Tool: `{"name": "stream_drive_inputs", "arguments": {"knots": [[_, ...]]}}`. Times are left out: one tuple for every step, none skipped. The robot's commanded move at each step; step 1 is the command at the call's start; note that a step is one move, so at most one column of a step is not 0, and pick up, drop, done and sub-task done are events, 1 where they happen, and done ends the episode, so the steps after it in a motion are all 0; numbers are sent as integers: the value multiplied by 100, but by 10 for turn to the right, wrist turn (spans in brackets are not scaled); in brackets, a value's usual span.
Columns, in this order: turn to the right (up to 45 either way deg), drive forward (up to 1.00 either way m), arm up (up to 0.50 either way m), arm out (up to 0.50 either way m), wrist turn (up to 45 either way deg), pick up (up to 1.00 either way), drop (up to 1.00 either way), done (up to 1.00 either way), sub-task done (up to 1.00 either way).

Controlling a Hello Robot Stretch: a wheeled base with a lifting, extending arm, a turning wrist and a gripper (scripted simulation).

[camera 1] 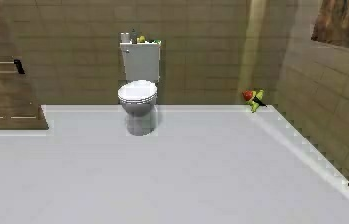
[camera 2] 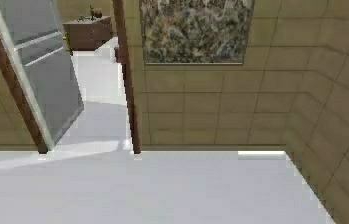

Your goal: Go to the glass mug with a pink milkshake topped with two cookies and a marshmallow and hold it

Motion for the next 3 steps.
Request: {"name": "stream_drive_inputs", "arguments": {"knots": [[-450, 0, 0, 0, 0, 0, 0, 0, 0], [-90, 0, 0, 0, 0, 0, 0, 0, 0], [0, 100, 0, 0, 0, 0, 0, 0, 0]]}}
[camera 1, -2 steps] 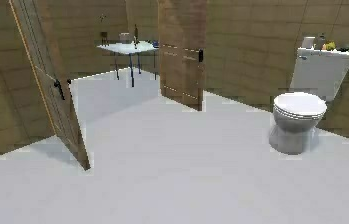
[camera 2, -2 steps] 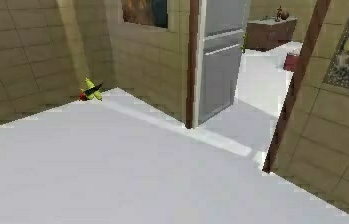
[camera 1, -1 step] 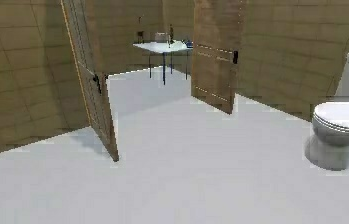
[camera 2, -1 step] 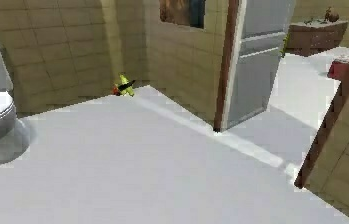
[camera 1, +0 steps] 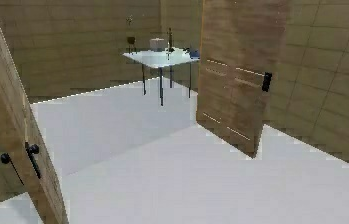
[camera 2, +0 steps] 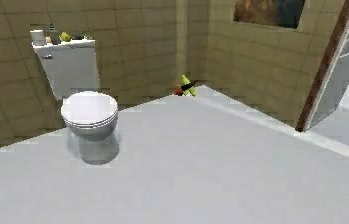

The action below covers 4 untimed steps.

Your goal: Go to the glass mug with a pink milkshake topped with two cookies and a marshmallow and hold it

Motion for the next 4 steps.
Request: {"name": "stream_drive_inputs", "arguments": {"knots": [[-30, 0, 0, 0, 0, 0, 0, 0, 0], [0, 85, 0, 0, 0, 0, 0, 0, 0], [-300, 0, 0, 0, 0, 0, 0, 0, 0], [0, 100, 0, 0, 0, 0, 0, 0, 0]]}}
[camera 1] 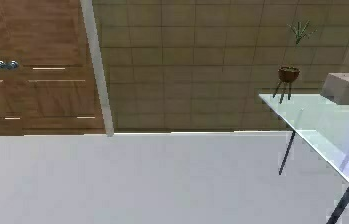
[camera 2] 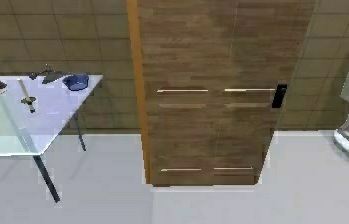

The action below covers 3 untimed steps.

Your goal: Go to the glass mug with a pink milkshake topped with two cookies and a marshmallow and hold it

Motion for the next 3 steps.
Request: {"name": "stream_drive_inputs", "arguments": {"knots": [[-60, 0, 0, 0, 0, 0, 0, 0, 0], [0, 35, 0, 0, 0, 0, 0, 0, 0], [-450, 0, 0, 0, 0, 0, 0, 0, 0]]}}
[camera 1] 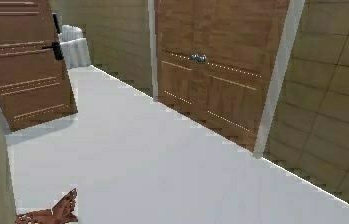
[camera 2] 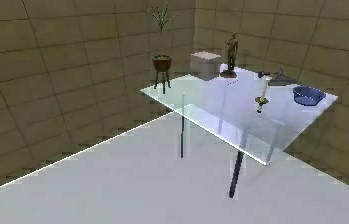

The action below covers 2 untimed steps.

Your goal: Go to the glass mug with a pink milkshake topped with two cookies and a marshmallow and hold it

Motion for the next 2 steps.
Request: {"name": "stream_drive_inputs", "arguments": {"knots": [[-30, 0, 0, 0, 0, 0, 0, 0, 0], [0, 100, 0, 0, 0, 0, 0, 0, 0]]}}
